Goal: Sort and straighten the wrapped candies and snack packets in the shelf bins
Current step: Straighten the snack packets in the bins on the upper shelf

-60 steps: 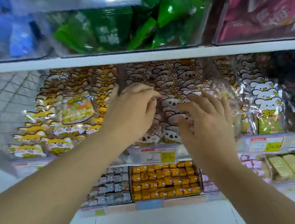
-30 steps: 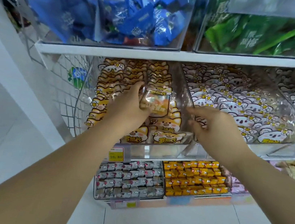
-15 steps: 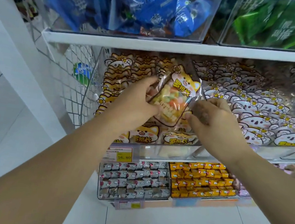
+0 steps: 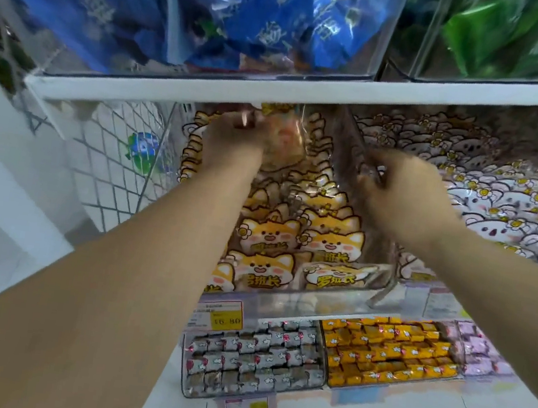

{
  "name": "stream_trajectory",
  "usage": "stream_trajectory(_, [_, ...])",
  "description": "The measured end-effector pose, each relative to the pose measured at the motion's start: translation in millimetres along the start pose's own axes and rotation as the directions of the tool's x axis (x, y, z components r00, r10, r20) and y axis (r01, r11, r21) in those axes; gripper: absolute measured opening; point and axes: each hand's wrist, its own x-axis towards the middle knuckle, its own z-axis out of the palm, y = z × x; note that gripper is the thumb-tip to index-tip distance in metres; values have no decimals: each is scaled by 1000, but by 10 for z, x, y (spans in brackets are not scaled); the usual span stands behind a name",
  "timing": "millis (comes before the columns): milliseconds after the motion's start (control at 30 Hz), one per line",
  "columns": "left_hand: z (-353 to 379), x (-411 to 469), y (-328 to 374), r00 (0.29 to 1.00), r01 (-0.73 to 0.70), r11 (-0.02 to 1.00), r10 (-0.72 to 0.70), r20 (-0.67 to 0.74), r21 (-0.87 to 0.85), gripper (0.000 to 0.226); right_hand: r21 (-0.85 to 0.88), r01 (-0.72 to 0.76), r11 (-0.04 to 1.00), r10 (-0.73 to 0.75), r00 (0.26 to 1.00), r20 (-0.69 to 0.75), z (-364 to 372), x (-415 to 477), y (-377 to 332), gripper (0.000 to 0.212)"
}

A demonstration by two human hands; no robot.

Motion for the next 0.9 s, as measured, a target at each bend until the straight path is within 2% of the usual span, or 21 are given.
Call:
stream_trajectory(100, [171, 202, -17, 993, -59, 998, 57, -101, -18, 11, 77, 11, 997, -7, 999, -46, 74, 12, 49, 29])
stream_trajectory(167, [262, 272, -34, 993, -96, 989, 87, -86, -113, 13, 79, 20, 997, -14, 997, -71, 110, 8, 65, 29])
stream_trajectory(367, [437, 359, -17, 987, -161, 960, 163, -11, -227, 20, 50, 31, 998, -26, 994, -110, 171, 37, 103, 28])
stream_trajectory(800, [481, 451, -70, 966, -241, 940, 257, 37, -242, 17, 51, 43, 998, -36, 992, -121, 170, 23, 92, 30])
stream_trajectory(900, [488, 502, -124, 963, -263, 957, 268, 27, -123, 21, 58, 49, 997, -41, 991, -124, 173, 26, 97, 30])
